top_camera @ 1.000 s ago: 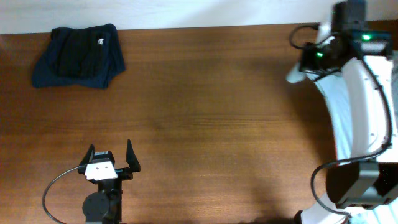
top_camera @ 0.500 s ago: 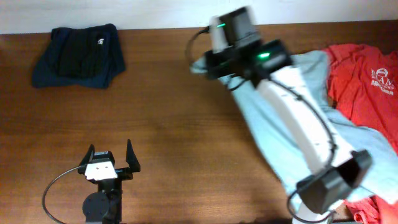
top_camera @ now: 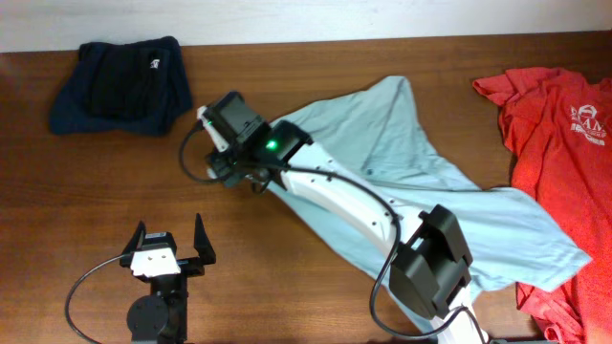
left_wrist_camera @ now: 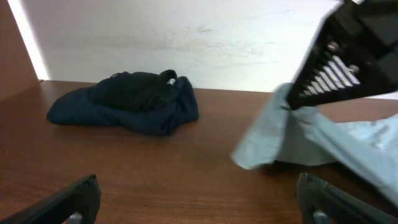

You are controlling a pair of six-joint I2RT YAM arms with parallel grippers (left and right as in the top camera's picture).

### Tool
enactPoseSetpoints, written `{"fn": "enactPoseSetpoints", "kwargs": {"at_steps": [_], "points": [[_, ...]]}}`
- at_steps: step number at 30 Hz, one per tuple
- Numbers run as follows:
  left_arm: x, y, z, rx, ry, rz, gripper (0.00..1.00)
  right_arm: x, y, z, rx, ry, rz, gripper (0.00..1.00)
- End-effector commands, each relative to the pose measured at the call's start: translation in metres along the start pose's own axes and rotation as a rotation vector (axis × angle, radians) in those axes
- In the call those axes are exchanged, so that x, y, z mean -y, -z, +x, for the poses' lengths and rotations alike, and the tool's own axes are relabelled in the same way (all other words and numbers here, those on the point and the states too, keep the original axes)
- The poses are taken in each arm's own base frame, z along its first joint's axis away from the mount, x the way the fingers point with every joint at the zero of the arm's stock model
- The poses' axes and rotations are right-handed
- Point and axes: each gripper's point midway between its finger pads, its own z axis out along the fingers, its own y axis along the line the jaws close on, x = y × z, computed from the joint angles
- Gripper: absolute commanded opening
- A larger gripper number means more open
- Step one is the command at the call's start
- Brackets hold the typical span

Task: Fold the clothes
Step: 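Drag the light blue shirt leftward to the table center and release, then grasp the light blue shirt's upper edge with the right gripper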

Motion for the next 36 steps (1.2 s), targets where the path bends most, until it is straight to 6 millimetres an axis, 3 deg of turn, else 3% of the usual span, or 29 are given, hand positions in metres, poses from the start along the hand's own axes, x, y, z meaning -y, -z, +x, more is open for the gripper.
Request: {"fn": "enactPoseSetpoints", "kwargs": {"at_steps": [1,7,15,20,23,27,28,32,36], "points": [[0.002,0.0,0.0,0.002,-0.019,0.011,1.0,-0.023,0.007,-0.015,0.06,0.02,-0.041,0.04],[0.002,0.0,0.0,0.002,-0.019,0.011,1.0,-0.031,0.008,-0.02,0.087,0.031,-0.054,0.05],[0.002,0.0,0.0,0.002,-0.019,0.011,1.0,-0.042,0.009,-0.022,0.091,0.036,-0.117,0.66],[0.002,0.0,0.0,0.002,-0.019,0.011,1.0,-0.033,0.038,-0.042,0.151,0.03,-0.12,0.76],[0.002,0.0,0.0,0.002,-0.019,0.011,1.0,0.004,0.069,-0.049,0.167,-0.022,-0.059,0.76],[0.002,0.0,0.0,0.002,-0.019,0.011,1.0,0.069,0.098,-0.034,0.102,-0.131,0.032,0.76],[0.002,0.0,0.0,0.002,-0.019,0.011,1.0,0.097,0.105,-0.022,0.06,-0.186,0.071,0.76],[0.002,0.0,0.0,0.002,-0.019,0.011,1.0,0.17,0.118,0.02,-0.071,-0.343,0.167,0.75],[0.002,0.0,0.0,0.001,-0.019,0.011,1.0,0.222,0.123,0.06,-0.186,-0.478,0.227,0.62]]}}
